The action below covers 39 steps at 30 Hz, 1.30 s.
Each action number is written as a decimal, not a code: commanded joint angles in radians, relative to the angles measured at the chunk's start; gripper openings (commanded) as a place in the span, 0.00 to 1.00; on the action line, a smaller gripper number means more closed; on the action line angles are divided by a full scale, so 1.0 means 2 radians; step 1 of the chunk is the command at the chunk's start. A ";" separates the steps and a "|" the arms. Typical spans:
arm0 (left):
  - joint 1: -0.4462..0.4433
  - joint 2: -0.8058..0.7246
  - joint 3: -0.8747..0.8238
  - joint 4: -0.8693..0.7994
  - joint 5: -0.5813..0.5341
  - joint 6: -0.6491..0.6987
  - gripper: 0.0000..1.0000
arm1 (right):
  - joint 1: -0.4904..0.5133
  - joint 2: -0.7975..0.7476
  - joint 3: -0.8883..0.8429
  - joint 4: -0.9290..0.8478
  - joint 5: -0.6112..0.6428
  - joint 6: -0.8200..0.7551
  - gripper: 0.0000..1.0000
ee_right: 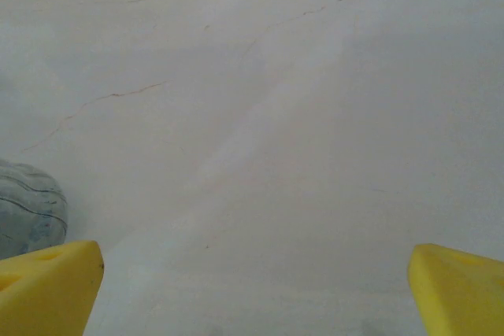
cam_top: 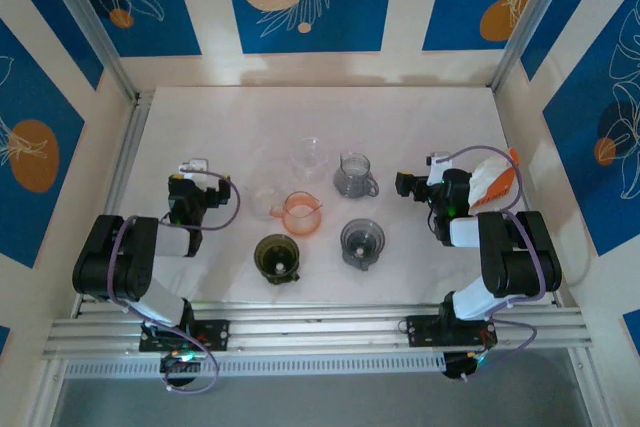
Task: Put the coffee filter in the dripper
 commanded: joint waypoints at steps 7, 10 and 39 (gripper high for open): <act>-0.003 0.003 0.008 0.001 0.010 0.005 1.00 | -0.002 -0.004 0.012 0.004 -0.010 -0.005 0.99; -0.003 0.003 0.008 0.001 0.010 0.005 1.00 | -0.002 -0.003 0.012 0.004 -0.010 -0.005 0.99; -0.003 -0.015 0.005 -0.007 -0.022 -0.006 1.00 | -0.016 -0.023 0.019 -0.023 -0.014 0.012 0.99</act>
